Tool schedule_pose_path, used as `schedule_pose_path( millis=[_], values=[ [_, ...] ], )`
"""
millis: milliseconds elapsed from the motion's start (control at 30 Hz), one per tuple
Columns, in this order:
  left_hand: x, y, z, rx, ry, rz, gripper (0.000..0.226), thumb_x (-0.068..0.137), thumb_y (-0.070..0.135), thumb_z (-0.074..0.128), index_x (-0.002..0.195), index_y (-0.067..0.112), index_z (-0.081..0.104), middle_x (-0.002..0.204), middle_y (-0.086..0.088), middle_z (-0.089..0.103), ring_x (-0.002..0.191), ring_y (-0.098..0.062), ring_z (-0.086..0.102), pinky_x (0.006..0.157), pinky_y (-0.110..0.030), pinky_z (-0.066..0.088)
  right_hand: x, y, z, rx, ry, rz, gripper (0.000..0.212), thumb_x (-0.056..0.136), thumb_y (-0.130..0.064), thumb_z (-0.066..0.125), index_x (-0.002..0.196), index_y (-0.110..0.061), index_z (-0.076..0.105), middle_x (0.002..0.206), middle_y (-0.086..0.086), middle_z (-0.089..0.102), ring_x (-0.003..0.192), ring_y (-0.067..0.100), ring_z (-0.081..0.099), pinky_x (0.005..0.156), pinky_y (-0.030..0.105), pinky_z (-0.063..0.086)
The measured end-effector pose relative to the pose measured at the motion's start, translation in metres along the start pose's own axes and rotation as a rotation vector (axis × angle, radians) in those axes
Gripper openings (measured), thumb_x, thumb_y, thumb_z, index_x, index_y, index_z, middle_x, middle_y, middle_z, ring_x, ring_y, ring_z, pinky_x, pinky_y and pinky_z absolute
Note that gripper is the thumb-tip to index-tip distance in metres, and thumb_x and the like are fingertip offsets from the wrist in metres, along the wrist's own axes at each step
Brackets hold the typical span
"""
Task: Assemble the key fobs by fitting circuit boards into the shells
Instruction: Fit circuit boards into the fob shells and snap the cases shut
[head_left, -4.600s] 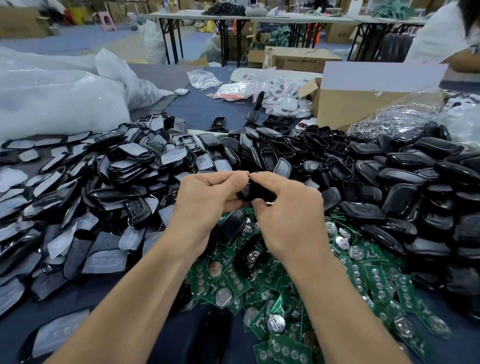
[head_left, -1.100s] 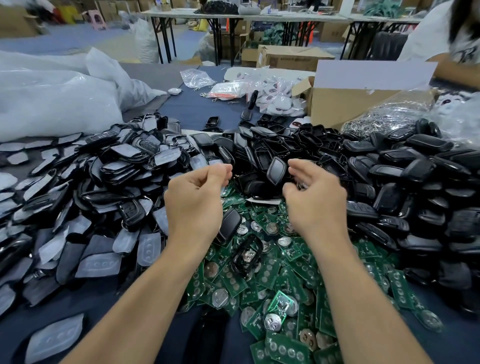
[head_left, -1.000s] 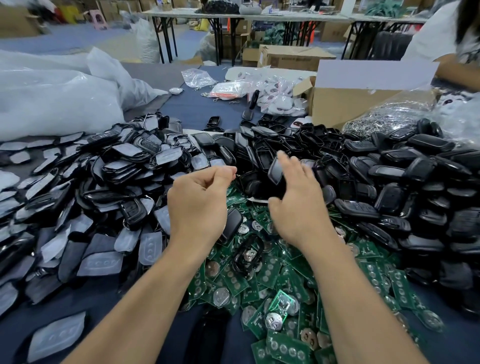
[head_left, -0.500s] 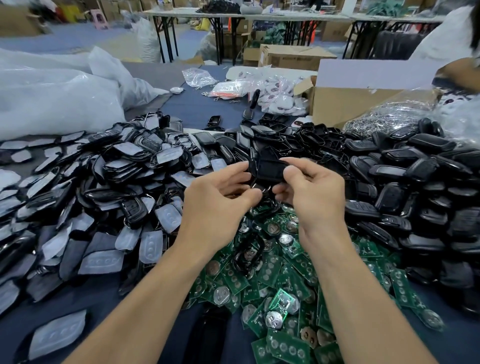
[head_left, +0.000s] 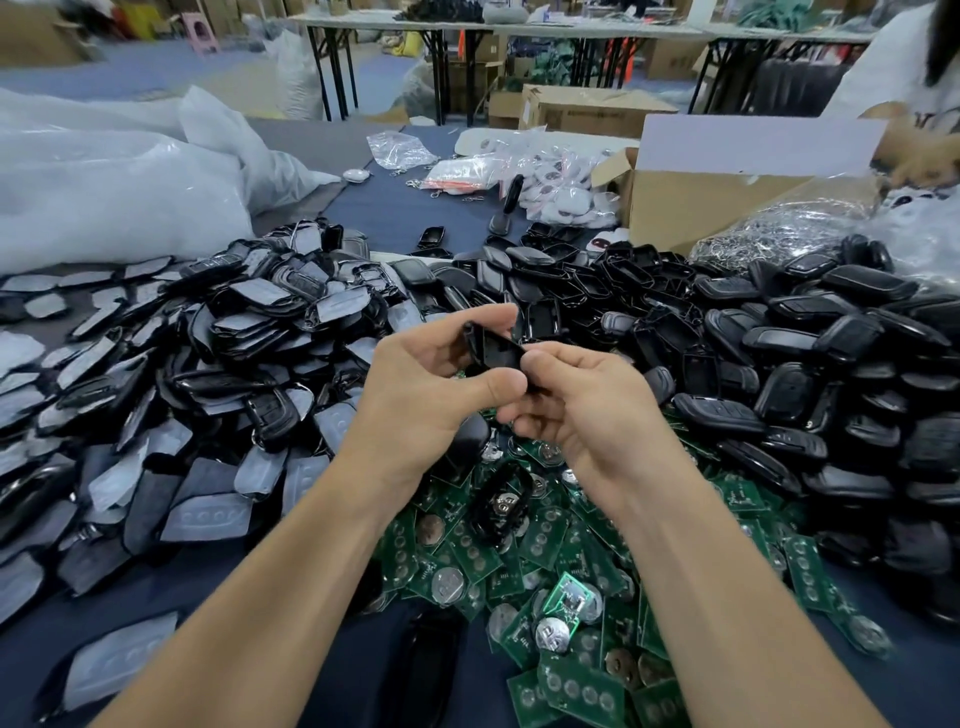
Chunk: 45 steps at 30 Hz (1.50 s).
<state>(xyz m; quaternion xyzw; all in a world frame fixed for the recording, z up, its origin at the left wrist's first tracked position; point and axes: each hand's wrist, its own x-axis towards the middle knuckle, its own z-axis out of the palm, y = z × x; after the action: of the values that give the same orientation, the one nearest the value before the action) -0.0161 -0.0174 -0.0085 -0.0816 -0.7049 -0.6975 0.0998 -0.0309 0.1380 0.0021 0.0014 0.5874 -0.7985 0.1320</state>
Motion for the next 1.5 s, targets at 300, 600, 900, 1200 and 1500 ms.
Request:
schedule_pose_path(
  millis=[300, 600, 900, 1200, 1500],
  values=[
    [0.007, 0.009, -0.002, -0.222, 0.303, -0.185, 0.016, 0.088, 0.038, 0.074, 0.083, 0.025, 0.082, 0.089, -0.004, 0.078, 0.078, -0.016, 0.073, 0.07, -0.028, 0.063, 0.002, 0.008, -0.017, -1.003, 0.064, -0.158, 0.029, 0.095, -0.028, 0.057, 0.076, -0.025, 0.079, 0.065, -0.007, 0.075, 0.053, 0.008, 0.065, 0.061, 0.028, 0.055],
    [0.008, 0.006, 0.002, -0.168, 0.306, -0.176, 0.027, 0.086, 0.044, 0.072, 0.1, 0.021, 0.077, 0.081, -0.002, 0.076, 0.057, -0.013, 0.067, 0.06, -0.025, 0.06, 0.006, 0.006, -0.024, -1.111, 0.253, -0.289, 0.032, 0.095, -0.011, 0.059, 0.108, -0.034, 0.078, 0.101, -0.016, 0.077, 0.049, -0.004, 0.052, 0.064, 0.016, 0.047],
    [0.008, -0.002, 0.003, -0.175, 0.374, -0.196, 0.034, 0.11, 0.028, 0.051, 0.124, -0.002, 0.059, 0.101, -0.021, 0.075, 0.056, -0.019, 0.07, 0.051, -0.026, 0.056, 0.0, -0.003, -0.019, -1.373, 0.044, -0.053, 0.039, 0.093, -0.014, 0.074, 0.121, -0.041, 0.072, 0.107, -0.007, 0.067, 0.074, 0.009, 0.062, 0.071, 0.026, 0.051],
    [0.009, -0.01, 0.003, -0.033, 0.331, -0.258, 0.028, 0.092, 0.026, 0.08, 0.096, 0.004, 0.063, 0.086, -0.012, 0.079, 0.046, -0.016, 0.062, 0.043, -0.022, 0.048, 0.008, 0.004, -0.025, -0.591, 0.21, -0.197, 0.023, 0.095, -0.005, 0.063, 0.091, -0.022, 0.078, 0.063, 0.01, 0.074, 0.045, 0.007, 0.062, 0.045, 0.018, 0.043],
    [0.006, -0.004, 0.002, -0.023, 0.215, -0.316, 0.019, 0.104, 0.003, 0.056, 0.101, 0.005, 0.074, 0.068, -0.01, 0.073, 0.049, -0.016, 0.063, 0.046, -0.022, 0.052, 0.007, 0.001, -0.019, -0.149, 0.16, -0.193, 0.025, 0.081, 0.016, 0.072, 0.078, -0.009, 0.074, 0.062, 0.007, 0.071, 0.052, 0.015, 0.065, 0.05, 0.02, 0.049]
  ],
)
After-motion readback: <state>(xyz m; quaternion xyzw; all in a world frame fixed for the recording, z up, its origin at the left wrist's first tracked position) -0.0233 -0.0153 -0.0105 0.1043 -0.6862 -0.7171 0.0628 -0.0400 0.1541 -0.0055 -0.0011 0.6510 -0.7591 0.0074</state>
